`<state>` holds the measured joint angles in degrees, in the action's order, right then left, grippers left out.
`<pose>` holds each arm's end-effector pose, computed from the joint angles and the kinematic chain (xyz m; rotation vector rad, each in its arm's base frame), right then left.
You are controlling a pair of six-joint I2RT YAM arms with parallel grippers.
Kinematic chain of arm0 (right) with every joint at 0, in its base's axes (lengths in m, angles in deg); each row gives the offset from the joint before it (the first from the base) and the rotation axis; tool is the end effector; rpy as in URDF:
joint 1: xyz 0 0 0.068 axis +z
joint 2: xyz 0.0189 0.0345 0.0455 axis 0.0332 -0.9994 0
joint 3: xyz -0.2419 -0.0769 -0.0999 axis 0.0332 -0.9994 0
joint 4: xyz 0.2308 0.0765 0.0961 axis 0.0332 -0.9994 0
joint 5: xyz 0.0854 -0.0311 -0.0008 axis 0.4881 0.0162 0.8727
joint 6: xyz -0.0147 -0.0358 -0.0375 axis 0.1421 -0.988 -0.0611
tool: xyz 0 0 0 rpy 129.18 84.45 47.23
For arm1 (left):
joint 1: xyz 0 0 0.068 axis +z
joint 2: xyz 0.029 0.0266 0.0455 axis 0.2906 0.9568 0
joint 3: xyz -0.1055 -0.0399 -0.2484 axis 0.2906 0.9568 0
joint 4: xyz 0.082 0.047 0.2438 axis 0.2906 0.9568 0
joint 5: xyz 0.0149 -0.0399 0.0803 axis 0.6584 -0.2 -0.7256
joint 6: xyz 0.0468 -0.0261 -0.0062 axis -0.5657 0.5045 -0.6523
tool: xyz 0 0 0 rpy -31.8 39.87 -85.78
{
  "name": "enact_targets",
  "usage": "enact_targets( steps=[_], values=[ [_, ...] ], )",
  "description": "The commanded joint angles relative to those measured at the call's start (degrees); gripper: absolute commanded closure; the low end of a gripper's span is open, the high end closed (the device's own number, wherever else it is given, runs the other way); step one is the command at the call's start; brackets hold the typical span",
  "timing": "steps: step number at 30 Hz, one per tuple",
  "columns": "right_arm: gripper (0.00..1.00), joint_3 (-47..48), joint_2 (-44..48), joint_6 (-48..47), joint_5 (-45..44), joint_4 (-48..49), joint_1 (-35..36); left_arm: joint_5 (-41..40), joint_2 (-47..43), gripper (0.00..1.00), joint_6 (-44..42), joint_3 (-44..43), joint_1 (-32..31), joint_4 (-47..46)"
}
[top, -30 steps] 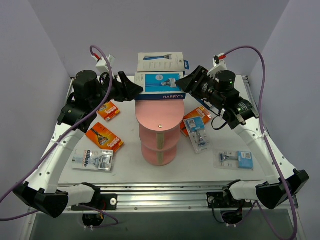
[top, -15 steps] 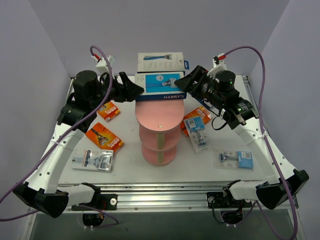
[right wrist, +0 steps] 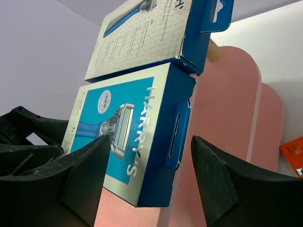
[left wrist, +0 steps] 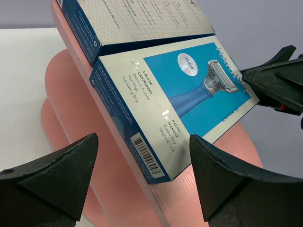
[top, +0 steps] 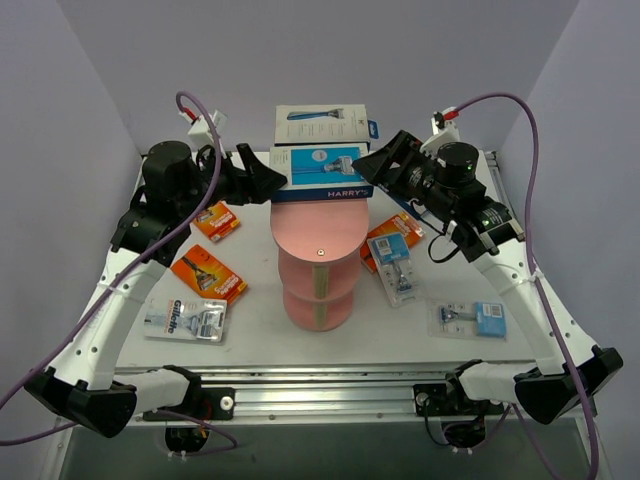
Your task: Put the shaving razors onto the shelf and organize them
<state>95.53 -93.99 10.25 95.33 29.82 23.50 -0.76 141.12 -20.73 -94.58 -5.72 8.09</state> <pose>0.2465 0.1255 0.4705 0.0747 1.6435 1.1086 0.2368 -0.1105 0.4627 0.1446 1.8431 -0.9075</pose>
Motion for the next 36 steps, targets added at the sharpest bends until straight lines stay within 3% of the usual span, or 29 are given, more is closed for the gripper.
enact_targets(
  steps=[1,7,17,24,30,36],
  values=[
    [0.35,0.97,2.05,-0.26,0.76,0.65,-0.62,-0.49,-2.01,0.11,0.69,-3.47,0.73,-0.75],
    [0.35,1.06,2.93,-0.26,0.67,-0.05,-0.8,-0.66,-2.8,0.03,0.78,-4.35,1.08,-0.4],
    [0.34,0.45,6.18,-0.97,-0.65,-2.69,-1.5,-2.16,-6.92,0.06,0.34,-4.27,2.75,1.0],
    [0.33,-2.36,9.78,-2.55,-3.72,-5.5,-2.03,-4.26,-12.55,0.06,-1.51,0.12,8.36,4.34],
    [0.31,-7.46,15.13,-3.78,-10.75,-7.79,-3.78,-13.3,-19.23,0.06,-6.69,7.59,8.81,6.98],
    [0.31,-11.67,17.42,-3.43,-12.25,-8.76,-9.67,-22.35,-23.19,0.06,-9.42,14.27,8.9,7.69]
  ],
)
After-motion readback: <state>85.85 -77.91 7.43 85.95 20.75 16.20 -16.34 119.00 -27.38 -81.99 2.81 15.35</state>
